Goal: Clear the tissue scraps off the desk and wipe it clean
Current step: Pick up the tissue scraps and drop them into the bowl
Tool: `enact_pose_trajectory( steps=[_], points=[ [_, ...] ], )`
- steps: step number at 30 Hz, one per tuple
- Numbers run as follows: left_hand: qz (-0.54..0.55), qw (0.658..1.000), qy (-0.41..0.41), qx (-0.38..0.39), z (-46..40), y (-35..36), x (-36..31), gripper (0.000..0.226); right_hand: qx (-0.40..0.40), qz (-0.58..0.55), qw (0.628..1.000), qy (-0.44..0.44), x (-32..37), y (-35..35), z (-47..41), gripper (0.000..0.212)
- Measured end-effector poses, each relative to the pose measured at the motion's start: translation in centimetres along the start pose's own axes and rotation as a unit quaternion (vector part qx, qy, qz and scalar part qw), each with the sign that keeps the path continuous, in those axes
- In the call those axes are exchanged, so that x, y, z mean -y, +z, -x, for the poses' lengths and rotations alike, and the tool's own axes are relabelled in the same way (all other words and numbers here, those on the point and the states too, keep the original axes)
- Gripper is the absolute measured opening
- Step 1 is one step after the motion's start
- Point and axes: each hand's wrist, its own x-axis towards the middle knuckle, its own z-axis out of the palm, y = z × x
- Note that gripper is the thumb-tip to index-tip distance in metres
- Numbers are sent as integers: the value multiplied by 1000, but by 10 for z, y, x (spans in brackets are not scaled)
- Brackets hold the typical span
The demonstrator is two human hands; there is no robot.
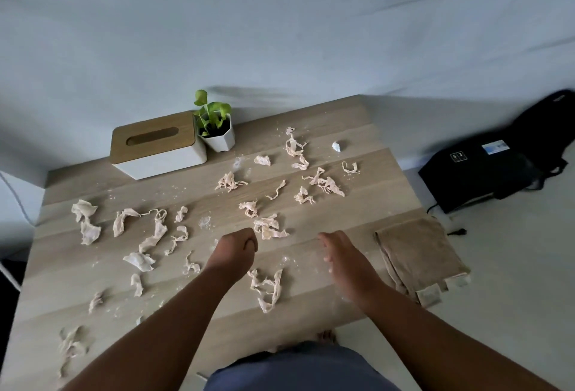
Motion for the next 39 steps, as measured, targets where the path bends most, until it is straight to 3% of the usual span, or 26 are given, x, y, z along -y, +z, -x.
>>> enact_pose_trajectory(
  steps=[6, 12, 16, 21, 25, 30, 32, 34, 39],
  points=[
    [16, 999, 25, 33, -20, -10, 11, 25, -2, 49, 999, 0, 16, 16, 2, 57],
    [4, 997, 60, 48, -41, -10, 17, 24, -53, 46, 998, -3, 38, 41, 11, 19],
    [-115, 982, 127, 85, -47, -9, 23, 13, -62, 63, 996, -10, 50, 61, 17, 29],
    [-174, 959, 222, 35, -54, -5, 26, 12, -55, 66, 995, -49, 67, 81, 19, 42],
    [-258, 923, 284, 19, -56, 7, 39, 50, 27, 143, 988, -53, 70, 95, 14, 81],
    [-317, 895, 311, 31, -57, 20, 44, 57, 12, 211, 973, -94, 74, 115, 8, 92],
    [-352, 885, 301, 52, -59, 22, 46, 61, -6, 223, 970, -100, 75, 123, 6, 88],
    [-322, 897, 298, 49, -59, 20, 44, 59, -30, 236, 965, -108, 76, 129, 5, 78],
    [-296, 911, 283, 52, -61, 18, 40, 49, -95, 243, 954, -146, 74, 135, 4, 40]
  ],
)
